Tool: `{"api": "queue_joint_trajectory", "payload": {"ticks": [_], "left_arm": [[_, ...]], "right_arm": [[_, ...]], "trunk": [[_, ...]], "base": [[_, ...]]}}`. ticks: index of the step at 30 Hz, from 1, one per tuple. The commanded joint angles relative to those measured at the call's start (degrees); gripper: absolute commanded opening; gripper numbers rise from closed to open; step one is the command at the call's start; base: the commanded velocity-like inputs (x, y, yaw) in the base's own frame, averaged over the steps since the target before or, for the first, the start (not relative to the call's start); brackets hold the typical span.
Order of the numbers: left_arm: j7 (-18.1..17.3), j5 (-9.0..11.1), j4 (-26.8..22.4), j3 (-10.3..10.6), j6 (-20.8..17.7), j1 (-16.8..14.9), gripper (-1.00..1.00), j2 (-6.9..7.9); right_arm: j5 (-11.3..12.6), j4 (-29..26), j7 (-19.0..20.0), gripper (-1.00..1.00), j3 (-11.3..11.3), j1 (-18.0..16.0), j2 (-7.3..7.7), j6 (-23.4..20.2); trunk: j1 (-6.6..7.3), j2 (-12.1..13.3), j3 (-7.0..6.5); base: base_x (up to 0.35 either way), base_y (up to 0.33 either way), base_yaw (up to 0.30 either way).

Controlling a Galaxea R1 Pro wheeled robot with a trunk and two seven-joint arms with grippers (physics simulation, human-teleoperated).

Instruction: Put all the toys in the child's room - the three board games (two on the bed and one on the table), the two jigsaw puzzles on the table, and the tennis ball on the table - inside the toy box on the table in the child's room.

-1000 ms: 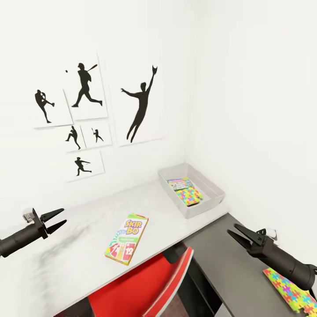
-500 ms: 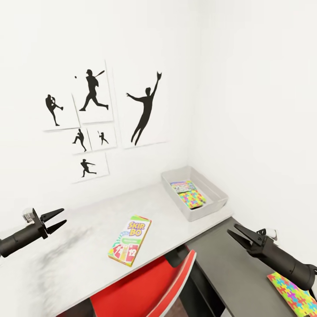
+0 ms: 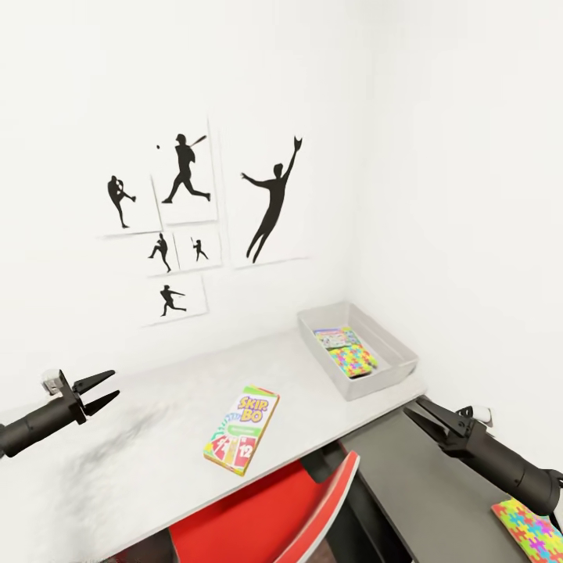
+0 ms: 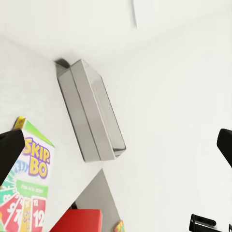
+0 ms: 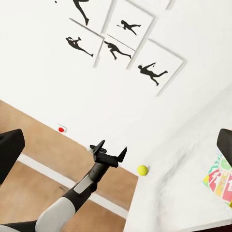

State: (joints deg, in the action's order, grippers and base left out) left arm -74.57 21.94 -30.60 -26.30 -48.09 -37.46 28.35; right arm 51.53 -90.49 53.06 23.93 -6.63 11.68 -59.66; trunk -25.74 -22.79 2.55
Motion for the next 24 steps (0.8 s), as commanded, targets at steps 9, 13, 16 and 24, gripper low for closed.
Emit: {"api": "queue_joint_trajectory", "payload": {"ticks": [9, 13, 16, 24], "left_arm": [[-0.1, 0.0, 0.0, -0.1, -0.5, -0.1, 1.00, -0.05], [-0.1, 0.0, 0.0, -0.1, -0.5, -0.1, 1.00, -0.05], [-0.1, 0.0, -0.6, 0.0, -0.5, -0.1, 1.00, -0.11], [-6.0, 0.0, -1.5, -0.1, -0.7, 0.0, 1.00, 0.31]], "right_arm": [[-0.3, 0.0, 0.2, 1.00, 0.1, 0.0, 0.01, -0.2], [-0.3, 0.1, 0.2, 1.00, 0.1, 0.0, 0.01, -0.2], [-0.3, 0.1, 0.2, 1.00, 0.1, 0.0, 0.01, -0.2], [-0.3, 0.1, -0.3, 1.00, 0.2, 0.0, 0.06, -0.2]], "trunk": [[-0.04, -0.1, -0.58], [-0.04, -0.1, -0.85], [-0.04, -0.1, -1.03], [-0.04, -0.1, -1.40]], "base": [[0.000, 0.000, 0.188], [0.000, 0.000, 0.215], [0.000, 0.000, 0.235], [0.000, 0.000, 0.228]]}}
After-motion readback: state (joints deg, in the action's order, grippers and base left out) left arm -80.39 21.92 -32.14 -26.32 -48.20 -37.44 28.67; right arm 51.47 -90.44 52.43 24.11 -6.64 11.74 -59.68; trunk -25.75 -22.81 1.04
